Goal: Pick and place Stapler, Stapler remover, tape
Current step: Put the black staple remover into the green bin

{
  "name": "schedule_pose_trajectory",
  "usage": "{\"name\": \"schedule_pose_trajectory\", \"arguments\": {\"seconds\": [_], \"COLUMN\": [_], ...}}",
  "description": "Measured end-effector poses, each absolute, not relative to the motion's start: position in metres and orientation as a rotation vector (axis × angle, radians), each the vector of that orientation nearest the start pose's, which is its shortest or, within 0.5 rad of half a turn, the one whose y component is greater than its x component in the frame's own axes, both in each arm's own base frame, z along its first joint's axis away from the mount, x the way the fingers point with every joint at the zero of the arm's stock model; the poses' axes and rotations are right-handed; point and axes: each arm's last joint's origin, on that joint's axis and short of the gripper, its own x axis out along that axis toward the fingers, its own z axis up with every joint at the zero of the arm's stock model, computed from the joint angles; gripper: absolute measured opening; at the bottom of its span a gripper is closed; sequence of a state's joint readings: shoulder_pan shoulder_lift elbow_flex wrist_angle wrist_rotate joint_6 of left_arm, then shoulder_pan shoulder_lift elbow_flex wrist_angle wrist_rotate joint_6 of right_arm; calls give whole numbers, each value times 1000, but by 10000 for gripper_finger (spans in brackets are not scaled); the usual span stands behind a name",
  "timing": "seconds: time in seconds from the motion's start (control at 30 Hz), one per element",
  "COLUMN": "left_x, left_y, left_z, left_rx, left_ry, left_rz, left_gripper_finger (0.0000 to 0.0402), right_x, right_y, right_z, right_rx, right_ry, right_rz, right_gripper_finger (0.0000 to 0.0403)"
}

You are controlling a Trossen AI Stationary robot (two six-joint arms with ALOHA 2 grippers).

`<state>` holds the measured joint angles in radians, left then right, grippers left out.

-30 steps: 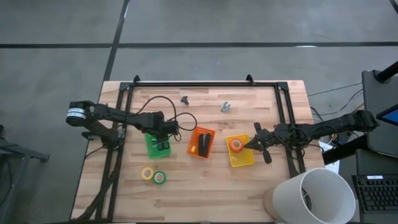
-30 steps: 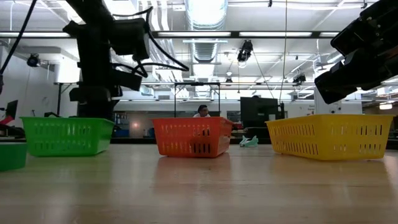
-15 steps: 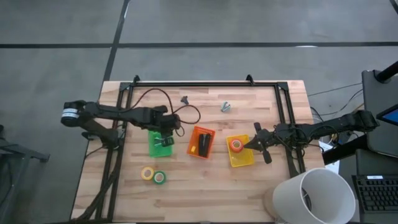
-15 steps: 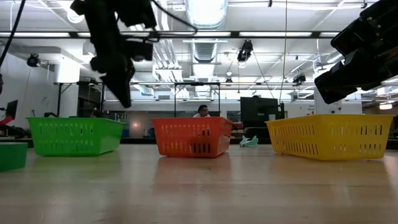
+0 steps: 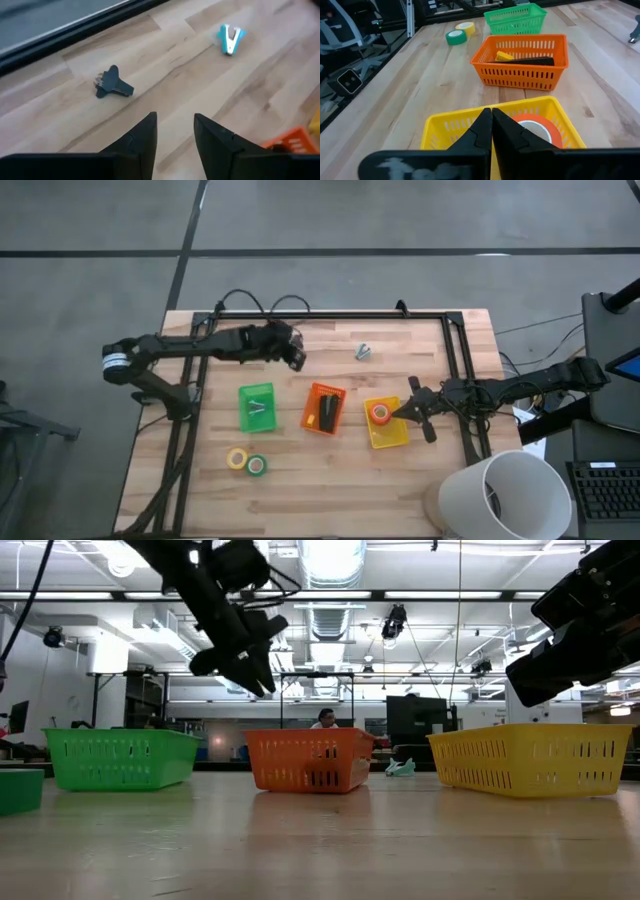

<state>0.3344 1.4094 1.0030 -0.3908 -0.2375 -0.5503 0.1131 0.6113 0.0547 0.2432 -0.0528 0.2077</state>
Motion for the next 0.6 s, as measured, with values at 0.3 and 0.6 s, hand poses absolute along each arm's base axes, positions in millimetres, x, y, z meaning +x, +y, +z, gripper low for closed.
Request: {"name": "schedule_pose_trajectory", "arguments": {"seconds": [0.3,0.6], "left_x": [252,241], "left_y": [147,169], "left_z": [228,196], "left_rx": [-711,-828], "left_ry": [522,448], "left_rz": [809,857], "left_gripper_finger": [131,131], "right_x": [134,134], "right_y": [17,17], "right_z": [147,147], "right_rx": [195,187], "right_ry": [329,328], "right_rz": [132,130], "right_gripper_finger": [8,8]}}
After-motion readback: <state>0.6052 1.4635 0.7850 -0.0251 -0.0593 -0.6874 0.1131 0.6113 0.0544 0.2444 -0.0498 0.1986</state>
